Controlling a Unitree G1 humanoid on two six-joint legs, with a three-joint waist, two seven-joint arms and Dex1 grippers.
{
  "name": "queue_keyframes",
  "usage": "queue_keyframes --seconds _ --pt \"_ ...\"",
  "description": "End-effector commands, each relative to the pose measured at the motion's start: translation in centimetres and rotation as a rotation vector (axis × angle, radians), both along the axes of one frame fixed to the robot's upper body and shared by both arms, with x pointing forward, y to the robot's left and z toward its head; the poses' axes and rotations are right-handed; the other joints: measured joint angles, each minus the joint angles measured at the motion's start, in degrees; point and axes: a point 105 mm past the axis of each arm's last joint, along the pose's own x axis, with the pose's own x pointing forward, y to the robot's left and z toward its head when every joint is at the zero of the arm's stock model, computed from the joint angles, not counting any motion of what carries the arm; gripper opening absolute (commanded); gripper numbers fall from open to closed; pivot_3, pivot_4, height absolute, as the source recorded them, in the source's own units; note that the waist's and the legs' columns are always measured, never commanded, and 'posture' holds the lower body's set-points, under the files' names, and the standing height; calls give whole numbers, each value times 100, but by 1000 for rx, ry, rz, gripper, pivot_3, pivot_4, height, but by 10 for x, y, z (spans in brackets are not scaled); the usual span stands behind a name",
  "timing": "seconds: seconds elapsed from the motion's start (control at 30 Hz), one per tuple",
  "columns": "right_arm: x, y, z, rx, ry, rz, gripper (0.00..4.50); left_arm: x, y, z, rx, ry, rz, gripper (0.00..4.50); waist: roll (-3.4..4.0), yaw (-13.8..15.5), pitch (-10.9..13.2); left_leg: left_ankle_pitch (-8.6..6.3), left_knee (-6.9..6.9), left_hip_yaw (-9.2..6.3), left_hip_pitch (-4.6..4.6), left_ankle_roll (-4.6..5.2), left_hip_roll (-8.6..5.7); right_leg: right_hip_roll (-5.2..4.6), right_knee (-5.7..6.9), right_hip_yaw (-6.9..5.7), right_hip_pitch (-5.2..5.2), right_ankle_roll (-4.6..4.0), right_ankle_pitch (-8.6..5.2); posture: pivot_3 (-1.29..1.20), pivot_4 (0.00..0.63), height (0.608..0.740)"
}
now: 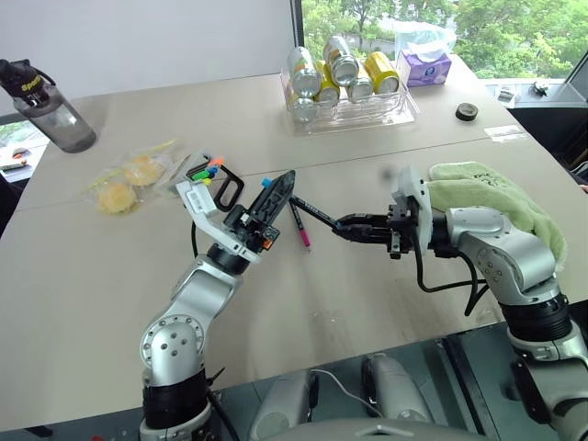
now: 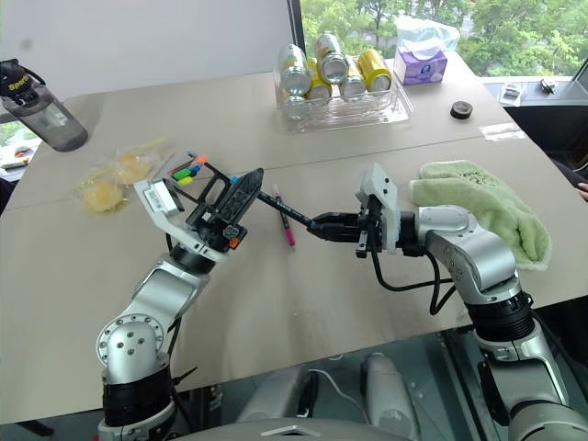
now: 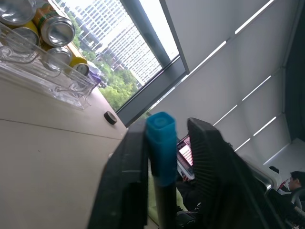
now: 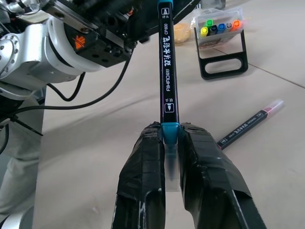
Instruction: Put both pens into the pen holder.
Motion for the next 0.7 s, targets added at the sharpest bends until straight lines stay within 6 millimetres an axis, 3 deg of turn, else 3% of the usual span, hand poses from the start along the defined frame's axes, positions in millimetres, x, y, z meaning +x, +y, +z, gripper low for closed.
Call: queue_keyframes --seconds 0.03,0.13,0.23,0.5,0.6,0.7 --pt "0 2 15 13 -61 11 999 -12 -12 10 35 -60 -57 0 0 0 0 0 0 1 0 0 0 0 0 1 0 0 0 0 150 739" --pt "6 -1 19 25 -61 -37 2227 -12 -14 15 79 -87 -51 0 0 -1 0 0 0 1 0 0 -1 0 0 2 0 0 0 0 150 739" --pt "13 -19 12 3 -73 -118 3761 -8 -13 25 161 -150 10 0 0 8 0 0 -1 0 0 0 0 0 0 0 0 0 0 0 150 739" --pt "17 -88 11 15 -158 -258 3761 5 1 31 597 -367 299 0 -1 53 -1 0 -8 7 -1 0 -3 0 -10 5 0 0 0 0 150 739" --pt "17 -96 20 39 -154 -246 3761 17 20 39 621 -396 435 0 -2 33 -1 0 -11 11 2 0 1 3 -8 8 0 0 0 0 150 739" --pt "18 -98 26 49 -166 -240 3761 25 31 41 871 -509 545 0 -2 -2 -1 0 -10 11 4 0 3 5 -5 8 0 0 0 0 150 739"
